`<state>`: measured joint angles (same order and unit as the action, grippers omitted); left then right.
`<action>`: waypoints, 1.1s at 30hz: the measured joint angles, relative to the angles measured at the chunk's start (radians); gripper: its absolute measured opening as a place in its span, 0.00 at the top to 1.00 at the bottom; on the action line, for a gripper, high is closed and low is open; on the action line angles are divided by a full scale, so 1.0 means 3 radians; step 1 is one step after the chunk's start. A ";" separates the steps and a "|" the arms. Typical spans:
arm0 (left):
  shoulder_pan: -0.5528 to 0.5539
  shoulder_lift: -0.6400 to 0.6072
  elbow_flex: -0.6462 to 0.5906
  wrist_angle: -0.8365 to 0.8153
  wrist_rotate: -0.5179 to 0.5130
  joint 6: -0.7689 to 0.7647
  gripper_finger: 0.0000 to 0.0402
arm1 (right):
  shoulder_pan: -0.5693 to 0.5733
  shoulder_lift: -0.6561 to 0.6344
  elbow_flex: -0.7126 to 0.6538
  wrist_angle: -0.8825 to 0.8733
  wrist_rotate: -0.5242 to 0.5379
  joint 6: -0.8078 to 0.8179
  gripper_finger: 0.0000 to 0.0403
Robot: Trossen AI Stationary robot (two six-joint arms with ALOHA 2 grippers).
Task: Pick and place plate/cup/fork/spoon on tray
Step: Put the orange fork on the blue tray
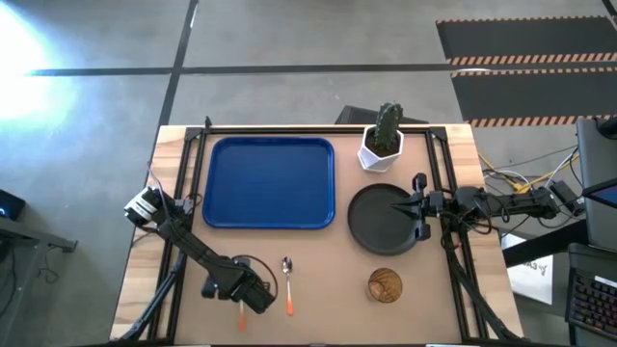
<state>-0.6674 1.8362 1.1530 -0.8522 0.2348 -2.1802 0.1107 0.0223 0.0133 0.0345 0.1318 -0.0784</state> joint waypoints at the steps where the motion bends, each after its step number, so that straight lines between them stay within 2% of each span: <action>1: 0.0000 0.0000 0.0000 0.0021 0.0000 -0.0042 0.62 | 0.0000 0.0000 0.0000 0.0000 0.0000 0.0000 0.98; 15: 0.0000 -0.0003 0.0000 0.0124 -0.0011 -0.0227 0.62 | -0.0001 0.0000 0.0001 0.0000 0.0000 0.0000 0.98; 19: -0.0001 -0.0003 -0.0001 0.0145 -0.0011 -0.0218 0.72 | 0.0000 0.0000 0.0000 0.0000 0.0000 0.0000 0.98; 24: -0.0001 -0.0005 -0.0003 0.0231 -0.0012 -0.0086 0.97 | 0.0000 0.0000 0.0001 0.0000 0.0000 0.0000 0.98; 33: -0.0004 -0.0012 -0.0003 0.0194 -0.0096 -0.0026 1.00 | -0.0001 0.0000 0.0000 0.0000 0.0000 0.0000 0.98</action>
<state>-0.6685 1.8325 1.1522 -0.7940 0.2060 -2.1880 0.1104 0.0223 0.0134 0.0345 0.1318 -0.0784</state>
